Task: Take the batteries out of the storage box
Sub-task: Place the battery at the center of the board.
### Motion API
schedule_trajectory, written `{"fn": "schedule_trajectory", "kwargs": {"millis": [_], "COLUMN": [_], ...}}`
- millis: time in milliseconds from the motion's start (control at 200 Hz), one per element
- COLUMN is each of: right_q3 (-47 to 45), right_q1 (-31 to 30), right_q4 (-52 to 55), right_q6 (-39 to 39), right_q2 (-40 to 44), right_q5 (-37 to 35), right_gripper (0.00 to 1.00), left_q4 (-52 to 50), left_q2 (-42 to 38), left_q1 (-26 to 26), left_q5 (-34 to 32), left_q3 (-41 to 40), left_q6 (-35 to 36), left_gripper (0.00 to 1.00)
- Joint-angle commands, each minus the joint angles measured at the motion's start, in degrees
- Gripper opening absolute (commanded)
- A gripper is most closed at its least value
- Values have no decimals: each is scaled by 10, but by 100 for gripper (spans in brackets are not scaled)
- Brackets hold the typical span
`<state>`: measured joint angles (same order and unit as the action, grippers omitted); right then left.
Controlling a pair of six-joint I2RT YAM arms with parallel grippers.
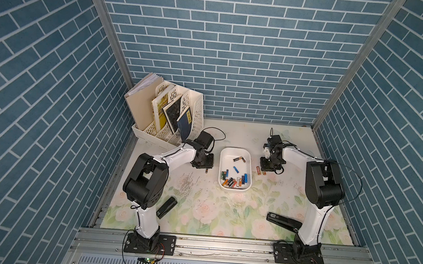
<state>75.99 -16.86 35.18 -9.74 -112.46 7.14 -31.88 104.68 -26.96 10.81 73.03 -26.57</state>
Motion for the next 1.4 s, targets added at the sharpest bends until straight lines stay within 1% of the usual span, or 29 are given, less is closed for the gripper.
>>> {"fn": "schedule_trajectory", "kwargs": {"millis": [0,400,685,825,900,995,1115,1275,1395], "right_q3": [7,20,37,52,63,78,88,82,69], "right_q1": [3,2,3,3,3,3,3,3,3], "right_q4": [8,18,30,41,50,59,62,53,40], "right_q6": [16,15,15,14,14,14,14,16,17], "right_q2": [-13,-9,-1,12,20,29,39,46,50], "right_q5": [0,-3,-5,-5,-7,-5,0,11,20], "right_gripper": [20,24,25,26,26,27,27,27,27], "left_q4": [-12,-12,-16,-28,-40,-64,-115,-174,-202], "left_q2": [-2,-3,-6,-13,-19,-23,-7,38,84], "left_q1": [2,2,1,1,-4,-20,-52,-107,-140], "left_q5": [-1,0,-2,-5,-11,-28,-76,-127,-143], "left_q3": [5,7,15,28,48,86,155,232,269], "left_q6": [2,1,1,-3,-9,-14,-22,-35,-42], "left_gripper": [40,40,41,43,43,43,43,43,43]}}
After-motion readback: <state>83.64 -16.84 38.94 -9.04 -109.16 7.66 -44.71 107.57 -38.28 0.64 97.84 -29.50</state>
